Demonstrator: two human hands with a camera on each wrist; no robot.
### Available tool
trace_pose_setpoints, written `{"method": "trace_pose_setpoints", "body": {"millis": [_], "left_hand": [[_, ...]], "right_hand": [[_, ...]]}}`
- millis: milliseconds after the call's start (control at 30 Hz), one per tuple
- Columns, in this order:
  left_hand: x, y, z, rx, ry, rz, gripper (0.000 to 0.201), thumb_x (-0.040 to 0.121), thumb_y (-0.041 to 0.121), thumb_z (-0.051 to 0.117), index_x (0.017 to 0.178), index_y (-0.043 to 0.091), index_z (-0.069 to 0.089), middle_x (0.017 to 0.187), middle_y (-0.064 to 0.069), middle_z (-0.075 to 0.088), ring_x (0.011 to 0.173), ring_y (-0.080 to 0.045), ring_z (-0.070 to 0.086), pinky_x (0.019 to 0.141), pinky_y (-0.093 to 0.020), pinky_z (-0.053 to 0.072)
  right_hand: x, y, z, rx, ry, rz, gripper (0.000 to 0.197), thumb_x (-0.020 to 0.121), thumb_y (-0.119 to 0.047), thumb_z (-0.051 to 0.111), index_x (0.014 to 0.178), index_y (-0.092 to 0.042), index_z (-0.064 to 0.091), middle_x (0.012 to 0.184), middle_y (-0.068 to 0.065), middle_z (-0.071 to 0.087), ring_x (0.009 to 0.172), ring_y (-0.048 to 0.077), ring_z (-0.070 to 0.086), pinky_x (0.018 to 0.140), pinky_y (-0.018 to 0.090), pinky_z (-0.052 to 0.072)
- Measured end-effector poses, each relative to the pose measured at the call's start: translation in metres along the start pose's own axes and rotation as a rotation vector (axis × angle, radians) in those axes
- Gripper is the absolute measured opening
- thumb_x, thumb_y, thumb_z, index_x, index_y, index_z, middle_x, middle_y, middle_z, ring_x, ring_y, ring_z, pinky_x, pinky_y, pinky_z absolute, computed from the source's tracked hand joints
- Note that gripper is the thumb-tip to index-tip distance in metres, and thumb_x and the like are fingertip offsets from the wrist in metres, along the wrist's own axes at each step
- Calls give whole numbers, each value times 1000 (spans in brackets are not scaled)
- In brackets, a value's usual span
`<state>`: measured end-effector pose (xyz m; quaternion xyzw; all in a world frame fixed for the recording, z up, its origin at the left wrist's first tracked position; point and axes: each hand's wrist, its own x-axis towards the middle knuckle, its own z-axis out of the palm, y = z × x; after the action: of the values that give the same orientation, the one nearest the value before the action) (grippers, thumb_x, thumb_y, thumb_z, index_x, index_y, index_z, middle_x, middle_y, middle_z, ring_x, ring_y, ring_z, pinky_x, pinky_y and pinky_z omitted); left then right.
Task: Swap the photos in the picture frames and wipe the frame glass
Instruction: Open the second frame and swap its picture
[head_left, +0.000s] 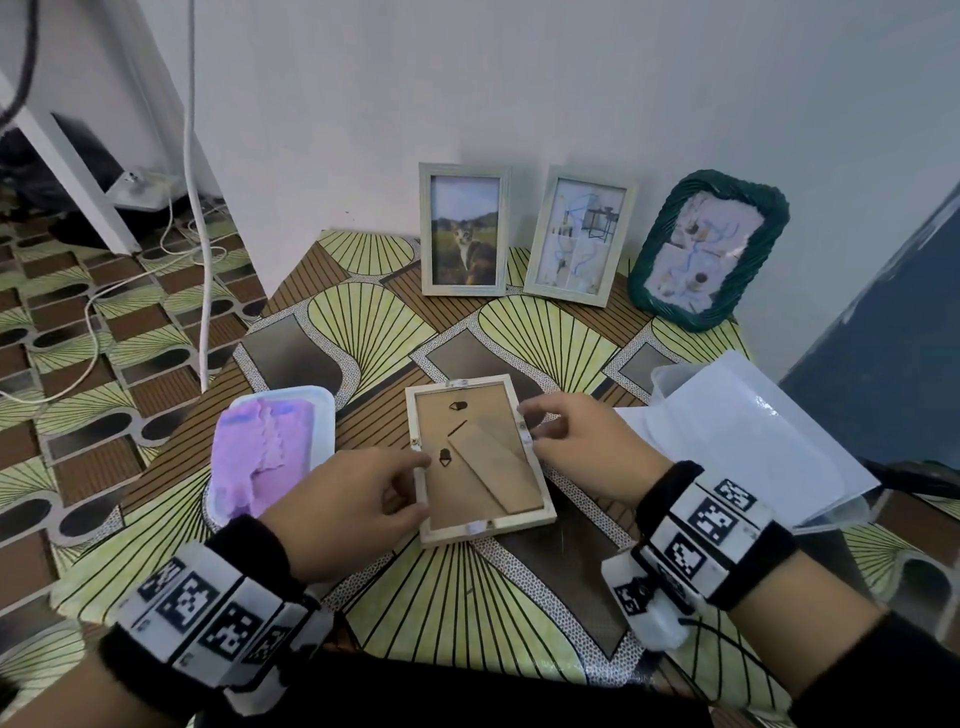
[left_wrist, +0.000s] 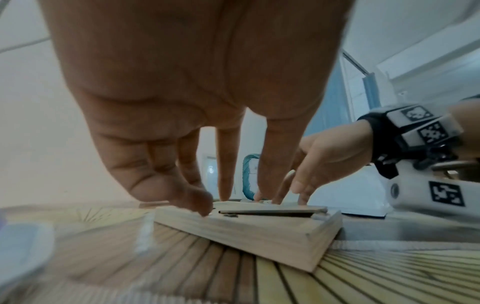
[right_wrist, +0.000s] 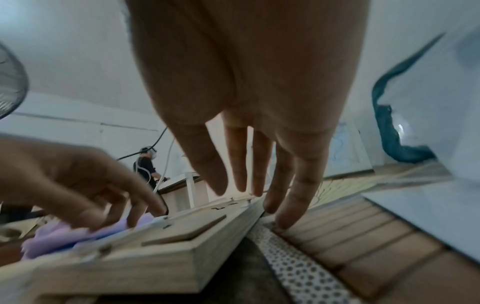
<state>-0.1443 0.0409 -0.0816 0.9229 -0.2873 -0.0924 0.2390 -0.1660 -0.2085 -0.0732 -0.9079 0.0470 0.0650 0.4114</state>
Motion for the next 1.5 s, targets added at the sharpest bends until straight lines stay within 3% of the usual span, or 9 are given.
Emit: {"method": "trace_pose_setpoints", "body": {"millis": [300,500,667,867,967,1100,1300,1367,1500], "left_hand": [[54,21,3,393,-175,255,63,91,23,49,150,30,27,160,-2,17,147,-20,15,119,-38,21],[66,24,11,477,-331,343,60,97,23,37,153,28,19,163,-2,10,150,-18,9,120,-38,22],[55,25,11,376,-276,418,55,96,29,42,149,26,27,161,3,18,142,-15,32,111,-29,34],[52,30,13,397,-234,387,51,95,36,41,140,25,20,156,-3,30,116,-22,58,89,-36,52],[51,32,19,496,-166,367,48,100,26,35,145,20,19,159,-6,25,129,-23,51,88,-39,53],[50,32,28,646,-229,351,65,102,21,35,153,9,-3,163,-12,6,148,-22,19,112,-36,36],[56,28,20,255,-11,236,38,102,23,36,139,25,37,123,-3,62,96,-22,62,79,-25,46],[56,28,16,73,52,228,29,103,26,37,130,31,48,103,12,63,83,-7,55,69,-5,34],[56,34,12,-55,127,260,28,103,30,40,75,34,43,70,19,49,72,9,51,60,-9,34]], "right_hand": [[-25,16,0,-457,-175,-244,53,89,-11,56,141,-14,50,160,-5,29,144,14,30,117,26,26],[-36,26,-1,-492,-160,-242,57,92,-23,59,146,-14,44,160,-6,27,143,17,33,115,29,29],[-29,29,-1,-523,-159,-214,70,96,-27,56,156,-15,21,166,-2,6,152,15,5,117,18,1],[-22,26,-1,-546,-314,-142,74,100,-22,49,158,-15,4,166,-4,-7,152,13,-9,125,40,8],[-23,27,-2,-551,-324,-148,73,101,-23,48,158,-14,3,166,-2,-7,152,11,-8,125,36,7],[-24,28,-3,-520,-326,-155,72,102,-25,48,158,-14,4,166,-2,-6,152,9,-6,124,30,7],[-22,30,-8,-459,-349,-152,75,100,-23,53,159,-19,5,165,-5,-5,152,8,0,123,26,9],[-22,30,-9,-442,-351,-165,76,99,-22,54,159,-20,7,166,-6,-3,152,9,5,122,27,15],[-25,26,-11,-379,-312,-175,52,97,-19,57,145,-22,40,157,-12,27,123,17,52,92,23,39]]}}
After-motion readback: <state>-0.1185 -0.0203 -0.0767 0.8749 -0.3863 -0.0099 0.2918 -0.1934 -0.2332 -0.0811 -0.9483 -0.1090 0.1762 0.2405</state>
